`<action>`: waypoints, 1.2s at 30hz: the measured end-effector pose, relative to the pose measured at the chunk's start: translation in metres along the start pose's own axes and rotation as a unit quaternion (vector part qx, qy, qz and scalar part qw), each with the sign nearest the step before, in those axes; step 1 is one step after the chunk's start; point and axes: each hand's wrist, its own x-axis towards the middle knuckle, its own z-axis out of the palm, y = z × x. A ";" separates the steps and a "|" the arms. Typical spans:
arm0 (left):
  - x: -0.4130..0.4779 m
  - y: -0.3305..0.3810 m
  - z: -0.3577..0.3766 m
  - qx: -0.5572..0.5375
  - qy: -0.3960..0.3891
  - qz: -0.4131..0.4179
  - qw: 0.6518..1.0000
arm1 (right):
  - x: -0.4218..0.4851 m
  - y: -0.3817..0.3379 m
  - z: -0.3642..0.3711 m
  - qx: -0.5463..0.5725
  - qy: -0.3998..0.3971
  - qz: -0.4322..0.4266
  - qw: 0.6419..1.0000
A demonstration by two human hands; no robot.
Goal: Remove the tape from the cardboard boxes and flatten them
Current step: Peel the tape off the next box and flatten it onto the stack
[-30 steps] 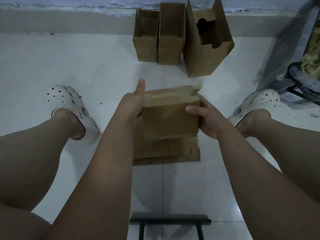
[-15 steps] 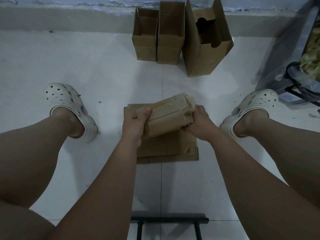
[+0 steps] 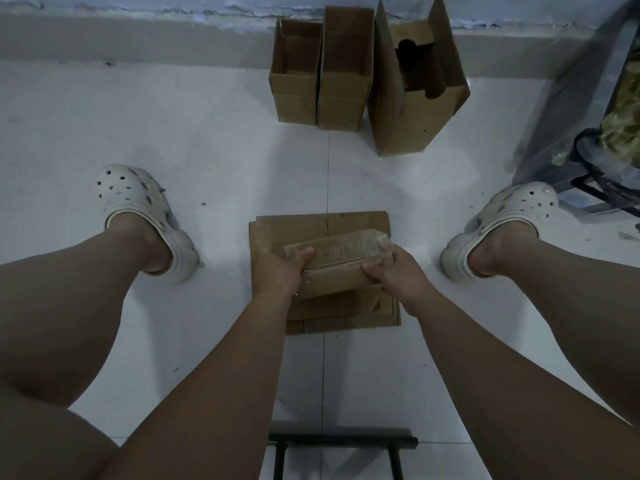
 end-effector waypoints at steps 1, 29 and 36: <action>0.000 0.000 -0.001 0.005 0.006 -0.001 1.000 | 0.001 -0.005 0.000 -0.038 -0.007 -0.009 0.999; -0.007 -0.009 0.014 -0.085 0.091 -0.003 0.992 | -0.001 -0.017 0.006 -0.095 0.009 0.025 0.995; -0.007 -0.017 0.016 -0.133 0.051 -0.018 0.990 | 0.000 -0.017 0.006 -0.096 0.009 0.022 0.995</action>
